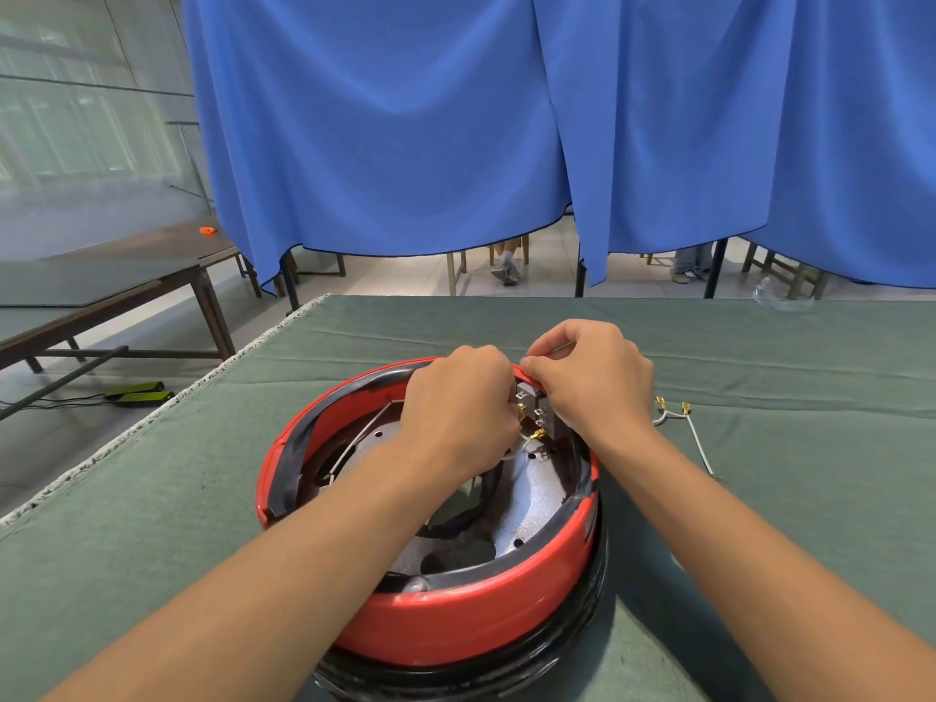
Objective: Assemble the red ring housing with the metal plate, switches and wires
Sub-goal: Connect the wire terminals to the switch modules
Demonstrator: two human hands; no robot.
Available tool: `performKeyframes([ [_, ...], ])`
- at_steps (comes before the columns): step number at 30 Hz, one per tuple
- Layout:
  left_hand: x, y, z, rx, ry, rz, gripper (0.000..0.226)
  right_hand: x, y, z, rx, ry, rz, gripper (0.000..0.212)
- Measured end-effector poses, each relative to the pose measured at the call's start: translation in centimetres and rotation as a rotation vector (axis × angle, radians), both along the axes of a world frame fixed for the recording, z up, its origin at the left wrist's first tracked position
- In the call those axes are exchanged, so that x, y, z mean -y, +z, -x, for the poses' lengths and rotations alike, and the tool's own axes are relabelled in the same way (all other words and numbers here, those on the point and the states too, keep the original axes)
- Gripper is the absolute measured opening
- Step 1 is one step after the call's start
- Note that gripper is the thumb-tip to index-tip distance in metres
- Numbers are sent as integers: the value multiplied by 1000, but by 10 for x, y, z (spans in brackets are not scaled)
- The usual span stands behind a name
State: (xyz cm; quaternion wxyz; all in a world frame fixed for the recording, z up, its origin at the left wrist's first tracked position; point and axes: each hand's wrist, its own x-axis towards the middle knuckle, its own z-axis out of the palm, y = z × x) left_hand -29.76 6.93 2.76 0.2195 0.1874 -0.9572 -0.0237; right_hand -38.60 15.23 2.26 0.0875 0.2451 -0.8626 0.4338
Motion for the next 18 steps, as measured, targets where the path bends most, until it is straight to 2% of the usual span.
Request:
performKeyframes([
  [9, -4, 1, 1, -14, 16, 12, 12, 0, 0, -1, 7, -5, -2, 10],
  [18, 0, -1, 1, -52, -7, -111, 14, 0, 1, -2, 6, 6, 9, 11],
])
